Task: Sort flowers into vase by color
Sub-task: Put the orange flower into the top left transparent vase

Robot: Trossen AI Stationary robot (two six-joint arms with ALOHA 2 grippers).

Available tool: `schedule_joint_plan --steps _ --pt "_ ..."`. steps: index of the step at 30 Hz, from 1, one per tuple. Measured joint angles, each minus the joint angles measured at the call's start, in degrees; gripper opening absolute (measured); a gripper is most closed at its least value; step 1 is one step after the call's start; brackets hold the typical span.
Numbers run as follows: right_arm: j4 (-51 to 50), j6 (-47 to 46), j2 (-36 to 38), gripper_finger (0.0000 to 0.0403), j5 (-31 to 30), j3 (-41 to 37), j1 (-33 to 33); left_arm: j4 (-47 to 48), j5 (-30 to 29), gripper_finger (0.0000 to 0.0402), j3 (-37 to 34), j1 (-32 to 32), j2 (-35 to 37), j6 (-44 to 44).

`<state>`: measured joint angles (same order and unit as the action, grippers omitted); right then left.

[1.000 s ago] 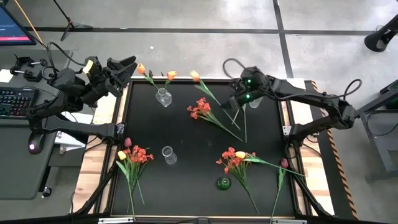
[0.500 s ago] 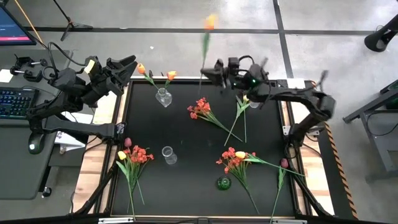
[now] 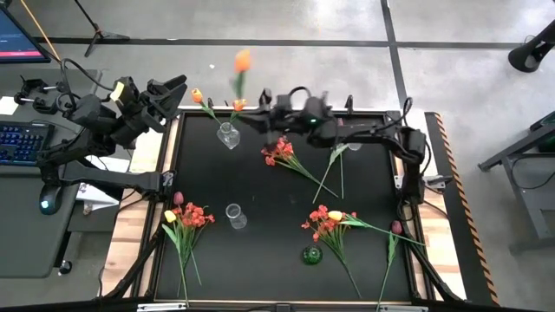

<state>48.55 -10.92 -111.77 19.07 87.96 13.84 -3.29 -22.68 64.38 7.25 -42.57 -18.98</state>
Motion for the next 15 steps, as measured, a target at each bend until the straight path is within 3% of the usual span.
schedule_joint_plan --steps 3,5,8,15 --pt "-10.9 12.9 -0.1 0.0000 -10.5 3.1 -3.1 -0.1 0.1 0.0230 0.0 0.0 0.2 0.0" --pt "-12.6 18.4 -0.1 0.0000 -17.8 3.4 -4.6 -0.1 0.1 0.0230 0.0 0.0 0.5 0.0" --pt "-6.4 18.1 -1.2 0.0000 -22.9 2.1 -5.2 -0.1 0.1 0.0230 0.0 0.0 0.7 0.0" --pt "2.8 12.5 -11.2 0.0000 -34.1 3.0 -6.6 -3.2 3.0 0.0230 0.0 0.0 1.0 0.1"
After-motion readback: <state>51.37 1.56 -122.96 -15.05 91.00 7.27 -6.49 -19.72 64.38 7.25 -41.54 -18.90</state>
